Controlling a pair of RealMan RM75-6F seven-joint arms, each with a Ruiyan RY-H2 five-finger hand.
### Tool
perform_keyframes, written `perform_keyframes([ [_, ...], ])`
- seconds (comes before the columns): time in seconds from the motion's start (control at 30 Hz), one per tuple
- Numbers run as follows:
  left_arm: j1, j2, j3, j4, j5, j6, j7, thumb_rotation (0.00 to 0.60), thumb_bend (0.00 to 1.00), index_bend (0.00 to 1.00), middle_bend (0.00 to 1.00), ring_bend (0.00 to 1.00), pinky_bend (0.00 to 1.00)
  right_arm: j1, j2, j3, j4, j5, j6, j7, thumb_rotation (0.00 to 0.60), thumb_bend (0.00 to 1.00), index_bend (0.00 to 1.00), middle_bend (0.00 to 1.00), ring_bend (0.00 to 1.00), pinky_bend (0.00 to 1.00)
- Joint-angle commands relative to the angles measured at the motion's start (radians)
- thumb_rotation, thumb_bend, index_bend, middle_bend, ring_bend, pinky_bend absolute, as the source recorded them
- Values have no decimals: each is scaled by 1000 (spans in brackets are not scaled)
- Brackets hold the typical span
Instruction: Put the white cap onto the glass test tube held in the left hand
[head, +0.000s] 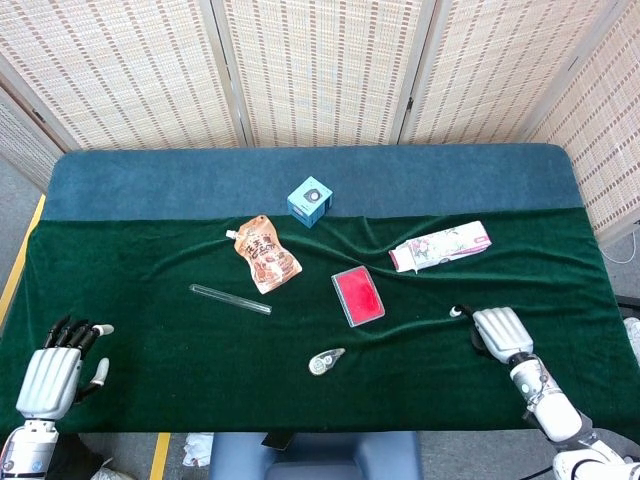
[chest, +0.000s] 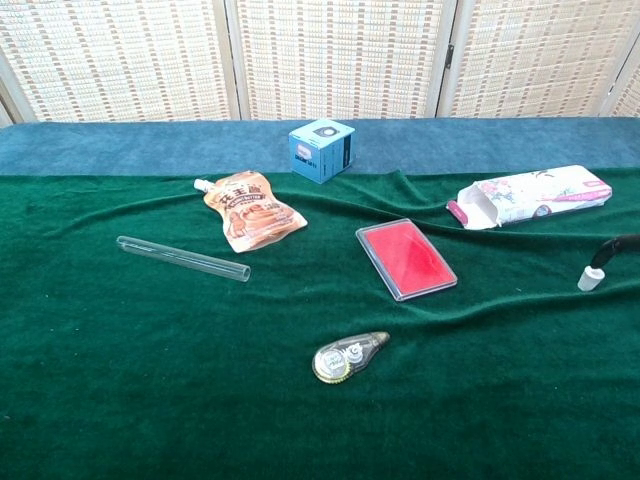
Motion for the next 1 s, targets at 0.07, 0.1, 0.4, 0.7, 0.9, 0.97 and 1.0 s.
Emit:
perform_keyframes([
  [0.07, 0, 3, -1, -2, 1, 1, -2, 600, 500, 322, 313, 213, 130, -17, 11, 8, -14, -35, 49, 25, 570, 796, 216, 926, 1000, 1000],
  [0.1, 0, 2, -1, -2, 1, 1, -3, 600, 500, 322, 313, 213, 130, -21, 13, 11, -17, -41, 63, 28, 568, 797, 216, 926, 1000, 1000],
  [0.4, -3, 2, 1, -7, 5, -7, -3, 600, 499, 322, 313, 213, 129, -55, -4, 47, -26, -32, 162, 4, 568, 184, 217, 933, 1000, 1000],
  [0.7, 0, 5, 4, -19, 5, -9, 11, 600, 499, 321, 313, 212, 129, -16, -35, 48, 64, -53, 98, -3, 574, 231, 405, 961, 1000, 1000],
  [0.9, 1, 4, 4, -23, 1, -11, 20, 600, 499, 318, 313, 212, 129, 20, -70, 56, 134, -51, 52, -30, 570, 354, 453, 973, 1000, 1000],
  [0.97, 1, 3, 4, -23, -2, -12, 24, 600, 499, 317, 313, 212, 128, 30, -82, 60, 154, -43, 36, -35, 570, 374, 458, 973, 1000, 1000],
  [1.0, 1, 3, 3, -23, -4, -13, 25, 600, 499, 316, 313, 212, 128, 34, -87, 62, 163, -40, 30, -37, 571, 376, 458, 973, 1000, 1000],
])
